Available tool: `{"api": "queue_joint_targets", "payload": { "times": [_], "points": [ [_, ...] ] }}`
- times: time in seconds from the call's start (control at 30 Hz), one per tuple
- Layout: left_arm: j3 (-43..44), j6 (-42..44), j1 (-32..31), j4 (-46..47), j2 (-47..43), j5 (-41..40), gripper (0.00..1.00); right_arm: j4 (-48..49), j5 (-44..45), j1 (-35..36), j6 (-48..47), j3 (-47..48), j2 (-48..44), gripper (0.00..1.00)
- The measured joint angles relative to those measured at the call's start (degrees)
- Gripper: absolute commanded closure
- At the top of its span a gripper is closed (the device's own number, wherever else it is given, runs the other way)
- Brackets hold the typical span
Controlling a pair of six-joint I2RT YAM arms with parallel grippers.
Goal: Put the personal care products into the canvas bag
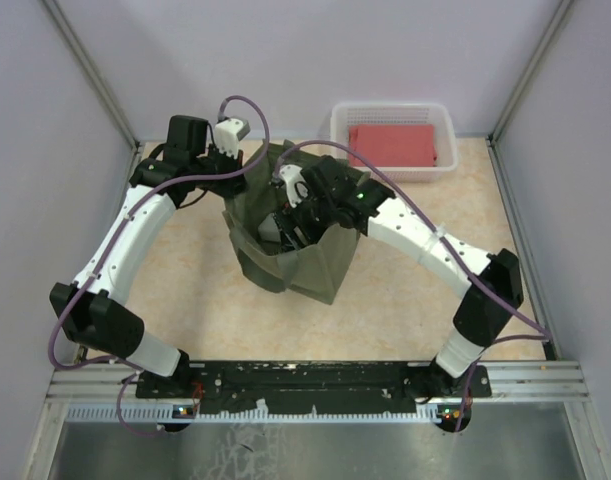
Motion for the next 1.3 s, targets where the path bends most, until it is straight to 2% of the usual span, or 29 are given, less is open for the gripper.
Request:
{"api": "queue_joint_targets", "payload": {
  "times": [0.33, 0.87, 0.93, 1.03, 1.13, 1.2, 1.23, 1.3],
  "points": [
    [0.0, 0.02, 0.0, -0.02, 0.0, 0.0, 1.0, 1.79, 6.03, 3.43, 0.52, -0.02, 5.09, 1.0],
    [0.0, 0.02, -0.02, 0.07, 0.0, -0.02, 1.0, 8.15, 14.34, 5.57, 2.71, -6.88, 6.03, 1.0],
    [0.0, 0.02, 0.0, 0.07, 0.0, -0.02, 1.0, 8.7, 15.37, 5.88, 3.02, -7.82, 6.08, 0.88],
    [0.0, 0.02, 0.0, 0.07, 0.0, -0.02, 1.0, 8.83, 16.09, 6.01, 3.37, -8.15, 6.12, 0.61],
    [0.0, 0.02, 0.0, 0.09, 0.0, -0.04, 1.0, 8.81, 16.15, 6.01, 3.41, -8.15, 6.12, 0.28],
    [0.0, 0.02, 0.0, 0.11, 0.0, -0.04, 0.99, 8.83, 16.0, 6.01, 3.41, -8.15, 6.12, 0.11],
    [0.0, 0.02, 0.0, 0.11, 0.0, -0.04, 0.99, 8.83, 15.91, 6.01, 3.54, -8.15, 6.1, 0.05],
    [0.0, 0.0, 0.0, 0.11, 0.0, -0.04, 0.99, 8.63, 15.76, 6.01, 3.34, -8.15, 5.7, 0.01]
  ]
}}
